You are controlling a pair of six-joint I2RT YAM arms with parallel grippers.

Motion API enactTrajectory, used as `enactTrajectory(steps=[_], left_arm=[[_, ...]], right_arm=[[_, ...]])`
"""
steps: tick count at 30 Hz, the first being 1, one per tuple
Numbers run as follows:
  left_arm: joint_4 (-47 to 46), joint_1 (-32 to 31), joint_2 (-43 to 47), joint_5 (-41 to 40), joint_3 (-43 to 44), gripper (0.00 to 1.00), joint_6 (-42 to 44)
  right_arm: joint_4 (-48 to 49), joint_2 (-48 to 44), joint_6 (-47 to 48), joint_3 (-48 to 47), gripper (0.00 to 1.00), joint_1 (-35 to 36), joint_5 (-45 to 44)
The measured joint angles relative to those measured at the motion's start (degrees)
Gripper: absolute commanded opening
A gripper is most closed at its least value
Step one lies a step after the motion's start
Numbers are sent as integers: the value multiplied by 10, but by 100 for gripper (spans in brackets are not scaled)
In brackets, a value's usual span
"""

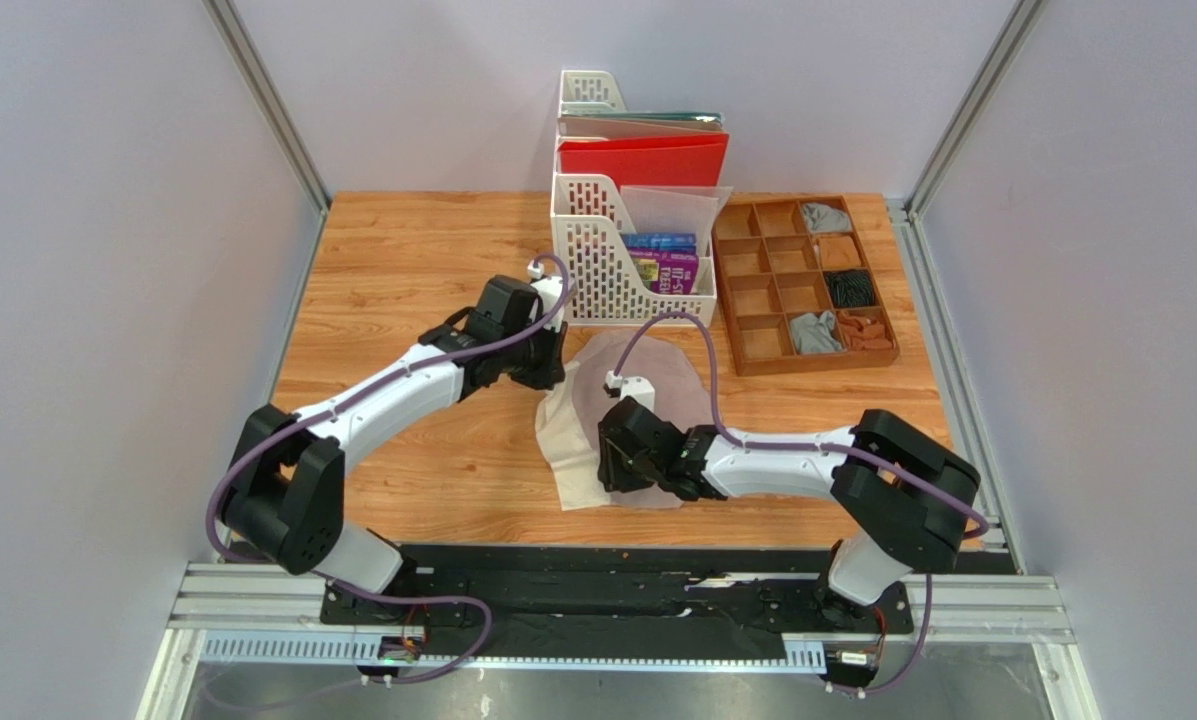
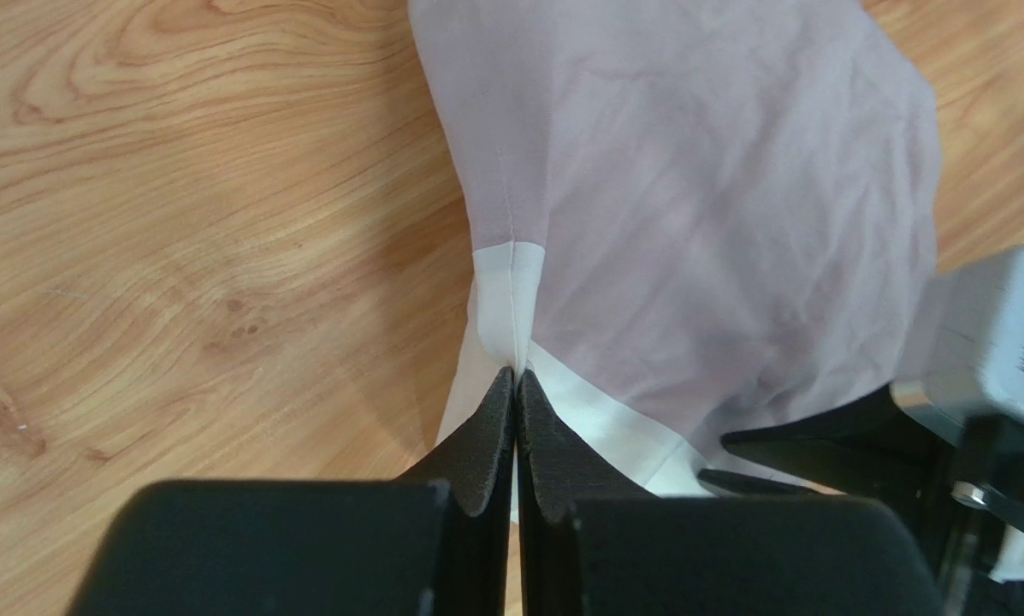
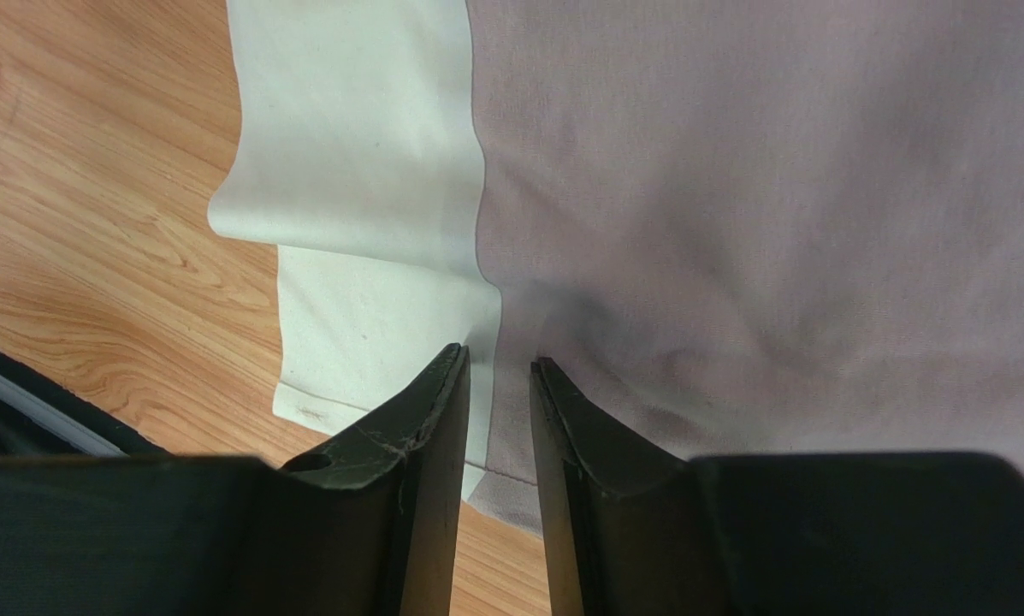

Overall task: Roll the underwear
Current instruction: Adjust the underwear at the center of the board.

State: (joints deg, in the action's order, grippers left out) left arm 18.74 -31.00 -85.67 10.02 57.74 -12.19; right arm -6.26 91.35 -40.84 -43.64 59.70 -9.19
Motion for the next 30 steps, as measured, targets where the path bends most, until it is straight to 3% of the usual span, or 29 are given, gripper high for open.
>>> enactTrajectory(steps=[7, 16, 30], left_arm=[[4, -16, 35, -4, -16, 0, 0], [4, -16, 37, -15, -16, 0, 0], [7, -16, 40, -16, 1, 0, 6]], right_arm=[[-10, -4, 6, -6, 42, 1, -3], [-65, -90, 18, 5, 36, 1, -6], [-67, -73, -3, 46, 34, 1, 7]])
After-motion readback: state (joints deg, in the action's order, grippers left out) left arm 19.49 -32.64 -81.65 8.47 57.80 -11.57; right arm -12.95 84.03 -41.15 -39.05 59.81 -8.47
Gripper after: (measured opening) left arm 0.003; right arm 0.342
